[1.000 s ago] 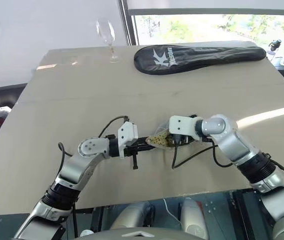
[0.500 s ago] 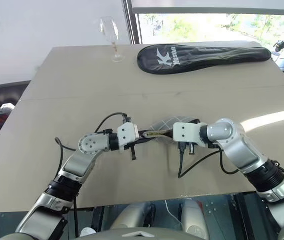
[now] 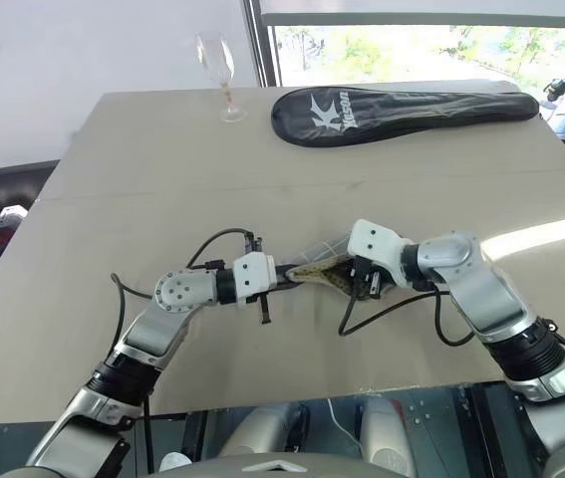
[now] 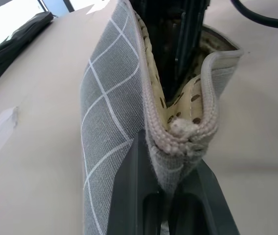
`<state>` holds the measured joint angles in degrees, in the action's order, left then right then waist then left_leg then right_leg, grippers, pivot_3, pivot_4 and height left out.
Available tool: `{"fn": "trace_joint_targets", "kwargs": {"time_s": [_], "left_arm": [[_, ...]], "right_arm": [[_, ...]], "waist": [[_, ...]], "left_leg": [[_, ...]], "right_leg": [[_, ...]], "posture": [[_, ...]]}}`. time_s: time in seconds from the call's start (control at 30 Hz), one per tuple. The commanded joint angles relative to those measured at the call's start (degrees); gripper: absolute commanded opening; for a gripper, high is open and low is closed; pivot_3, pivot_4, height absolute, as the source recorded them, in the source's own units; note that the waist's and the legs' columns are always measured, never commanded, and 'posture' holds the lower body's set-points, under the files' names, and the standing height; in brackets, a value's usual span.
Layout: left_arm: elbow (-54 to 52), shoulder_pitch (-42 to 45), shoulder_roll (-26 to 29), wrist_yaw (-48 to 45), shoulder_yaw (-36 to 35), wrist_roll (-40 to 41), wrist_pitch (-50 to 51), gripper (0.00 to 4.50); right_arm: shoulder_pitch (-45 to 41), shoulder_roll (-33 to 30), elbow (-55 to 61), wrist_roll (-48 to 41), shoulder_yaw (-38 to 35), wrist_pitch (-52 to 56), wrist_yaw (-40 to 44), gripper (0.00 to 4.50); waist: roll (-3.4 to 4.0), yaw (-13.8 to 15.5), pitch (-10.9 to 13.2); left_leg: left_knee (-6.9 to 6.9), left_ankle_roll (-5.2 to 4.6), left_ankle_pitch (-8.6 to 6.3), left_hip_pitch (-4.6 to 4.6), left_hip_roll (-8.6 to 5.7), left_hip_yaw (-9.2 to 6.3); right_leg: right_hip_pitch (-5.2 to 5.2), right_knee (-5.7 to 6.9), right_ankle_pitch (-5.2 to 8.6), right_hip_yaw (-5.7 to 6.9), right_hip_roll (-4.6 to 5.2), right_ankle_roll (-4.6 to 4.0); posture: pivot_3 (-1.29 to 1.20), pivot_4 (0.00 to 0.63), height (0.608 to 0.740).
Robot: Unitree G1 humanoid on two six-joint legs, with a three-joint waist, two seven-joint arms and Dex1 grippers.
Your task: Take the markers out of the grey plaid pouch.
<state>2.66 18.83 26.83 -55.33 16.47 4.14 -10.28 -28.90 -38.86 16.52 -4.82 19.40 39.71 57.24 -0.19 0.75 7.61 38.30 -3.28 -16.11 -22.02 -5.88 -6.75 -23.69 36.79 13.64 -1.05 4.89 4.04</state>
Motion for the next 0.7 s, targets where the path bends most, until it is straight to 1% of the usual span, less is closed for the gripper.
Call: {"fn": "trace_joint_targets", "kwargs": {"time_s": [0.03,0.1,0.27,0.4,0.5,0.7], "left_arm": [[-0.7,-1.0,1.9,-1.0,0.2,-0.8,1.0,0.0],[-0.6,-1.0,2.3,-0.5,-0.1,-1.2,0.9,0.0],[0.8,-0.1,2.6,2.0,-1.1,-2.7,0.2,0.0],[1.3,0.1,2.7,2.4,-1.2,-2.9,0.1,0.0],[1.0,0.2,2.8,2.5,-1.3,-2.9,0.3,0.0],[-2.1,0.8,2.2,3.0,-1.8,-1.7,1.3,0.0]], "right_arm": [[-2.6,-0.5,2.3,-1.3,-4.1,0.2,-1.2,0.35],[-2.5,-0.6,3.7,-3.1,-4.2,0.1,0.0,0.35],[-1.4,-3.2,6.6,-5.5,-3.1,-4.4,4.6,0.35],[-1.3,-3.7,7.5,-7.5,-3.5,-5.9,5.8,0.35],[-1.2,-5.1,7.9,-7.3,-2.7,-7.0,7.0,0.35],[-1.9,-4.7,7.3,-5.3,-1.3,-7.1,5.1,0.35]], "waist": [[0.0,0.0,0.0],[0.02,0.0,0.0],[0.03,0.0,0.0],[0.04,0.0,0.1],[0.04,0.0,0.1],[0.04,0.0,0.1]], "left_leg": [[0.0,0.0,0.0,0.0,0.0,0.0],[0.0,0.0,0.0,0.0,0.0,0.0],[0.0,0.0,0.0,-0.05,0.0,0.0],[0.0,0.0,0.0,-0.05,0.0,0.0],[0.0,0.0,0.0,-0.05,0.0,0.0],[0.0,0.0,0.0,-0.06,0.0,0.0]], "right_leg": [[0.0,0.0,0.0,0.0,0.0,0.0],[0.0,0.0,0.0,0.0,0.0,0.0],[-0.01,-0.01,0.0,0.01,0.0,0.0],[-0.01,-0.01,0.0,0.02,0.0,0.0],[-0.01,-0.01,0.0,0.02,0.0,0.0],[-0.01,-0.01,0.0,0.01,0.0,0.0]], "posture": [[0.0,0.15,0.74],[0.0,0.15,0.74],[0.0,0.15,0.74],[0.0,0.15,0.74],[0.0,0.15,0.74],[0.0,0.15,0.74]]}}
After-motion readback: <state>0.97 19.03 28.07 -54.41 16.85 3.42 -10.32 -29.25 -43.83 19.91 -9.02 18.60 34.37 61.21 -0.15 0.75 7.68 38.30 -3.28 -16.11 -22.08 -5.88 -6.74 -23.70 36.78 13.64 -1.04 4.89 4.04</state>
